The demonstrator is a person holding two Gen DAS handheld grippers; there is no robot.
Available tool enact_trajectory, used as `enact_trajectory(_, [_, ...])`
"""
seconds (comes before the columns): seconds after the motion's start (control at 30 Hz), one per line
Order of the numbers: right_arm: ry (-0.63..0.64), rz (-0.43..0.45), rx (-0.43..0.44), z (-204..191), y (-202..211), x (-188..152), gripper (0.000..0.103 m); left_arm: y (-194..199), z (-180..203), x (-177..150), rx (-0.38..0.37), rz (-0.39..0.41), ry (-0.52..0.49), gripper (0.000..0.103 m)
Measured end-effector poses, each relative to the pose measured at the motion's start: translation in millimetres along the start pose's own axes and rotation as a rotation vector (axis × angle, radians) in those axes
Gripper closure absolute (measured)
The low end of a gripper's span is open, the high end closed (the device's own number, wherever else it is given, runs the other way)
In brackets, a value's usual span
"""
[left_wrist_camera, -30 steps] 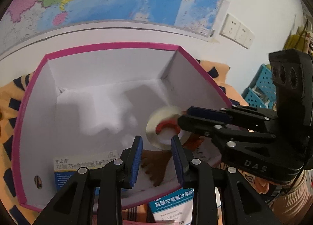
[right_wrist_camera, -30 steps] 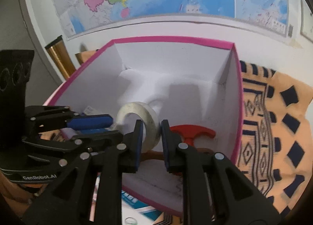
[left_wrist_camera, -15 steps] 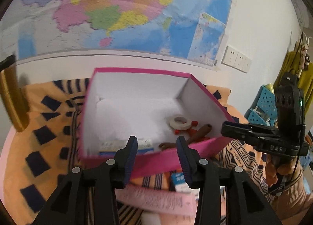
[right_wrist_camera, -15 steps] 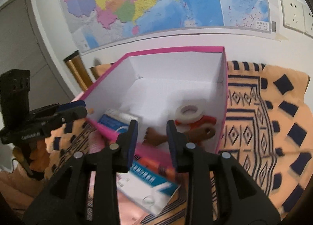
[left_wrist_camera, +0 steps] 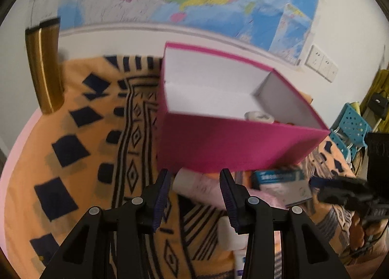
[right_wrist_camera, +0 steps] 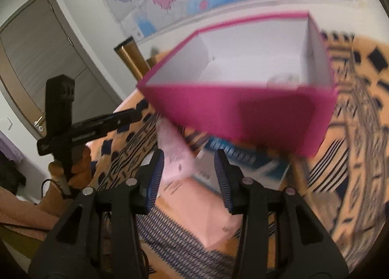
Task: Organize rigid objects
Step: 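Move the right gripper back to the pink cosmetic tube, then grasp the pink cosmetic tube with the right gripper and lift it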
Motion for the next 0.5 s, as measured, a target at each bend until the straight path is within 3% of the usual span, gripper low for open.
enact_trajectory(0.17, [-0.044,-0.079,0.042,-4,-25,-20,0.058,-18,-11,-6,-0.018,-0.054,0.022,0.06])
enact_trajectory(0.5, [-0.088,-0.099,0.064,-3,-40,-24,0.058,-37,-13,-7,-0.099,-0.106,0.029,0.06])
Point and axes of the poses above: each gripper's, at about its wrist camera, not at the fingertips, and y roughly against the way its jaws point, z to its right, x to its top, the point moved 5 cm from there along -y, roughly the way its jaws point, and after that the axes turned 4 degrees about -x, right-handed, at the moved point
